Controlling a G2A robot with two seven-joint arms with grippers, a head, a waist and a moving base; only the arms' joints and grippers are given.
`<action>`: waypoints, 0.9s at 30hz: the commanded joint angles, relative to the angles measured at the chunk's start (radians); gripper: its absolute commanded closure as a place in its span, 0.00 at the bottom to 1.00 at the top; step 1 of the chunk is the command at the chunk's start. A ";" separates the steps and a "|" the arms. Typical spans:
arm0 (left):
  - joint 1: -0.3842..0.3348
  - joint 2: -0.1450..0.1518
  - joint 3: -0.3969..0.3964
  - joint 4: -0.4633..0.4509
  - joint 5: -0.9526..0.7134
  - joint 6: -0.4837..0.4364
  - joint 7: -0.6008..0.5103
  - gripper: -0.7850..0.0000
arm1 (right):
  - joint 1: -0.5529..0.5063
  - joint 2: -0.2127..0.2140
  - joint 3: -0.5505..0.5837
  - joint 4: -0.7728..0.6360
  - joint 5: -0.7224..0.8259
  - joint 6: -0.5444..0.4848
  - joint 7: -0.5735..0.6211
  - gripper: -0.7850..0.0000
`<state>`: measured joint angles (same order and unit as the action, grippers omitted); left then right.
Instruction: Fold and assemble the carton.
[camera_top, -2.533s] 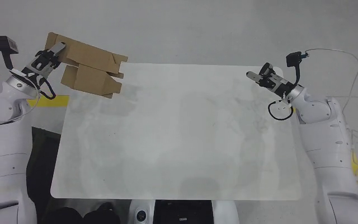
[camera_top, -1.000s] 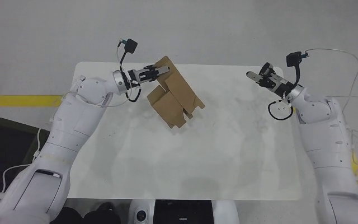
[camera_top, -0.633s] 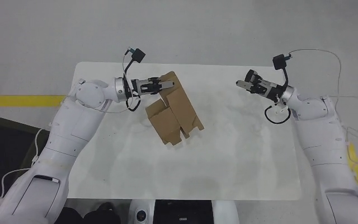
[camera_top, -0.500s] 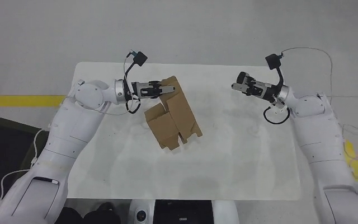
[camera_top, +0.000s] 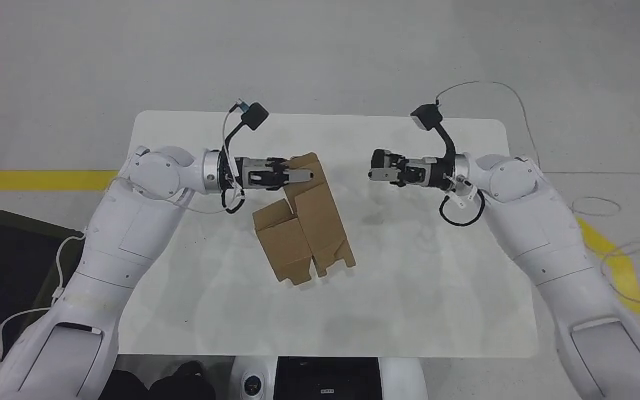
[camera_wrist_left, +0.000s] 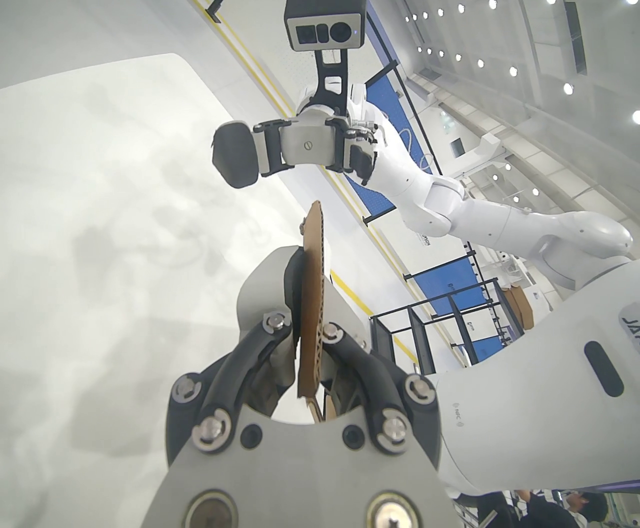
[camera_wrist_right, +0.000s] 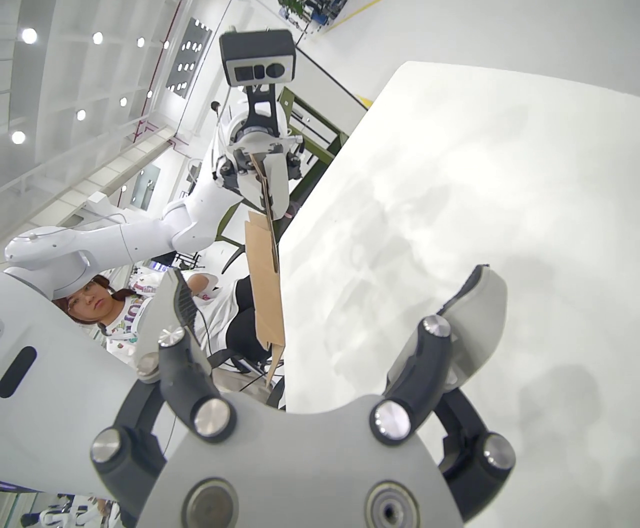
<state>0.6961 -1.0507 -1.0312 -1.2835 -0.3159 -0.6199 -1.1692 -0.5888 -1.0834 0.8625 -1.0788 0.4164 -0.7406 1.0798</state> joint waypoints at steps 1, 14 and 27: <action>0.002 0.000 0.001 -0.004 -0.011 0.004 -0.009 1.00 | 0.012 0.001 -0.040 -0.001 0.014 -0.010 -0.010 0.00; 0.002 0.001 0.001 -0.008 -0.029 0.015 -0.022 1.00 | 0.090 -0.012 -0.274 -0.003 0.111 -0.085 -0.085 0.00; -0.005 -0.001 0.008 0.003 -0.023 0.018 -0.010 1.00 | 0.158 -0.018 -0.440 0.002 0.156 -0.141 -0.141 0.55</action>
<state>0.6909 -1.0518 -1.0236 -1.2812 -0.3374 -0.6032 -1.1789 -0.4360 -1.1013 0.4328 -1.0805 0.5689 -0.8776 0.9428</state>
